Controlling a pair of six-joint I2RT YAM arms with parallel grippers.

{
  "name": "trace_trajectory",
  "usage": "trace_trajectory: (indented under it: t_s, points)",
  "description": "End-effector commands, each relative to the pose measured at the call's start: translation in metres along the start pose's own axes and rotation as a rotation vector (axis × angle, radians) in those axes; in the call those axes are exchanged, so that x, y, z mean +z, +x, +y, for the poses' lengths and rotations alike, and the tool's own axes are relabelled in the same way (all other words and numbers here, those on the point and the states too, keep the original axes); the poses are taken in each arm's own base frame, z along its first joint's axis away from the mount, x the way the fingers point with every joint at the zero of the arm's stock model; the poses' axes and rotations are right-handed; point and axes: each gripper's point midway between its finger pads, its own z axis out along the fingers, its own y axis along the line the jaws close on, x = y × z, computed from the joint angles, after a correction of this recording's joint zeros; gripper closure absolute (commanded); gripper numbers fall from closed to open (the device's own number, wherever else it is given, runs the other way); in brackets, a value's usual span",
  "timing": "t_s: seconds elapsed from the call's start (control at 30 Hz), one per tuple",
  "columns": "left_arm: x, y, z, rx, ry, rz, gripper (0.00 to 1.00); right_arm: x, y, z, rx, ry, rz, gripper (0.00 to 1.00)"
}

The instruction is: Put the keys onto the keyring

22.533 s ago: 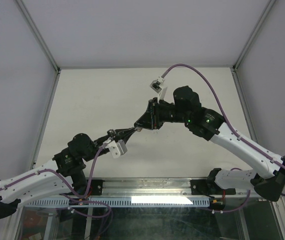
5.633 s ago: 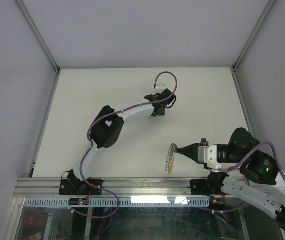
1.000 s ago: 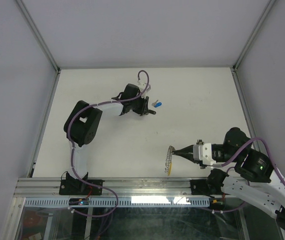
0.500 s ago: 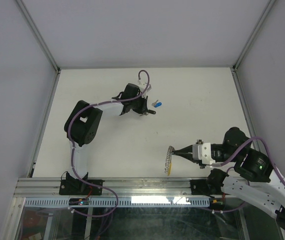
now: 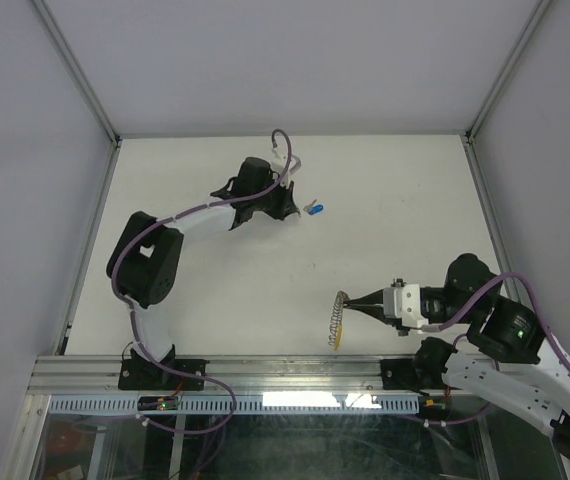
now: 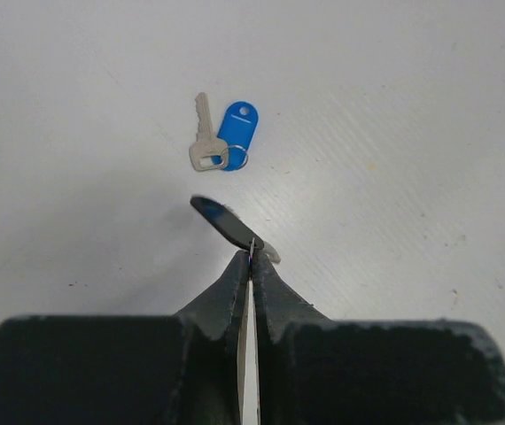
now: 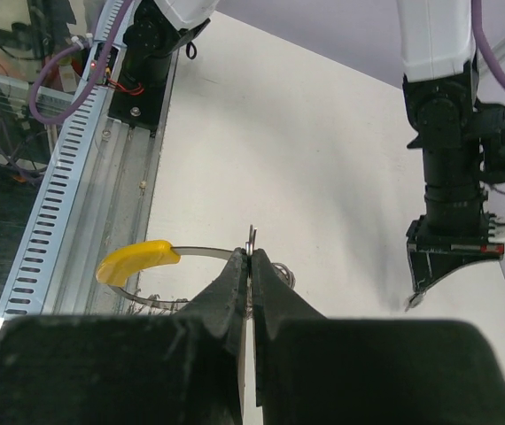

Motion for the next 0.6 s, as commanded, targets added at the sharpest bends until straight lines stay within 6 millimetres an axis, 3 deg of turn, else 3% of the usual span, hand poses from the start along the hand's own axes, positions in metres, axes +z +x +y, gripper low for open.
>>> trace_trajectory:
  t_s: [0.0, 0.23, 0.3, 0.57]
  points:
    - [-0.049, -0.052, -0.025, 0.102, 0.068, -0.151, 1.00, -0.004, -0.019, -0.019, -0.029, 0.081, -0.034, 1.00]
    - [-0.112, -0.079, -0.061, 0.153, 0.131, -0.267, 1.00, 0.002, -0.021, -0.026, 0.023, 0.080, -0.015, 1.00]
    - [-0.131, -0.078, -0.067, 0.180, 0.134, -0.297, 1.00, 0.007, -0.021, -0.027, 0.038, 0.061, -0.011, 1.00]
    - [-0.242, -0.076, -0.111, 0.567, 0.171, -0.570, 1.00, 0.042, -0.033, -0.034, 0.074, -0.038, -0.075, 1.00]
